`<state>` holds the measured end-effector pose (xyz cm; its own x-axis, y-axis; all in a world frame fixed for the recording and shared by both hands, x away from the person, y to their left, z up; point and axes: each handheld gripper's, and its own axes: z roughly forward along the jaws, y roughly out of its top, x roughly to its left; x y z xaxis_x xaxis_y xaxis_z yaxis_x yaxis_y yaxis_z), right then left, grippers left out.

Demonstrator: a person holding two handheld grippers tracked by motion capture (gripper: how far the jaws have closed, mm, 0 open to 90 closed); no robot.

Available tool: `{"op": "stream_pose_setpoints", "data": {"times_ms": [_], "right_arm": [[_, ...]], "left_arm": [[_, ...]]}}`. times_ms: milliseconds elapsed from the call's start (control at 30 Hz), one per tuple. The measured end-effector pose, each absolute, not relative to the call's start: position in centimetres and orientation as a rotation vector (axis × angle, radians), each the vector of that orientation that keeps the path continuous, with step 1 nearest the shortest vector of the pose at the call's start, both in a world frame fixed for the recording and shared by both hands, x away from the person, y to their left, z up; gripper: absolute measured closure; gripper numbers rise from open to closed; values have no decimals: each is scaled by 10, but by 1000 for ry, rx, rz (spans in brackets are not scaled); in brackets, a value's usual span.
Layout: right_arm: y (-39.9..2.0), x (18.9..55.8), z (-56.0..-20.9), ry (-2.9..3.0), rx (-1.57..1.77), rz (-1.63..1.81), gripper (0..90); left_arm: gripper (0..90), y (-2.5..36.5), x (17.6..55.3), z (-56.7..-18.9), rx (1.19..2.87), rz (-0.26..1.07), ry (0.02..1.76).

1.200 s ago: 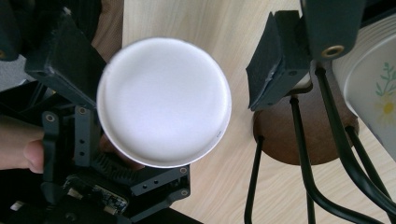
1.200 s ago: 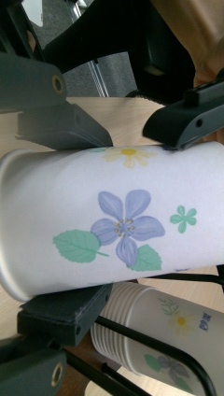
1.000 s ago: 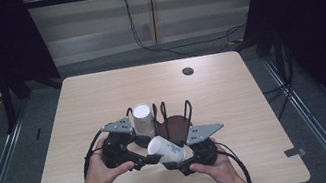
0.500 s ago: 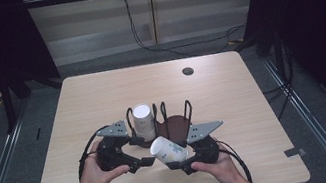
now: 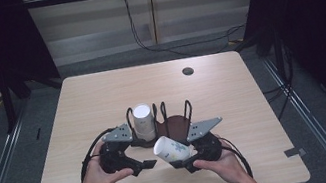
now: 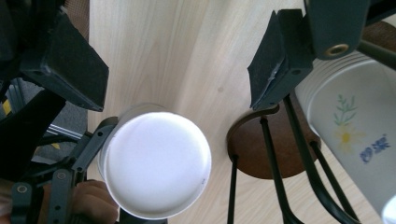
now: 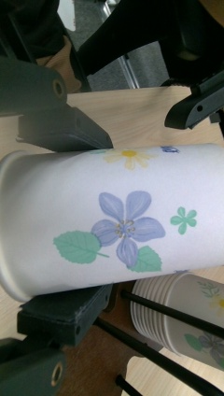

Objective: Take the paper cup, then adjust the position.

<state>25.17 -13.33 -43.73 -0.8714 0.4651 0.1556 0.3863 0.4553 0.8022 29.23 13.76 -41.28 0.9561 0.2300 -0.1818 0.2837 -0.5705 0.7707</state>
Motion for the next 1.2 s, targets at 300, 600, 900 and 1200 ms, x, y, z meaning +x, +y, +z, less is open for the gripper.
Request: {"op": "stream_pose_setpoints", "data": {"times_ms": [300, 600, 900, 1200], "right_arm": [[-134, 254, -435, 2643, 760, 1350, 316], [-131, 254, -435, 2700, 737, 1274, 318], [-132, 253, -432, 2739, 715, 1217, 318], [-130, 253, -430, 2797, 672, 1129, 321]], "left_arm": [[201, 138, 293, -417, 2202, -81, 365], [217, 135, 289, -420, 2237, -90, 328], [204, 130, 286, -422, 2254, -89, 306], [205, 125, 282, -425, 2271, -104, 277]]}}
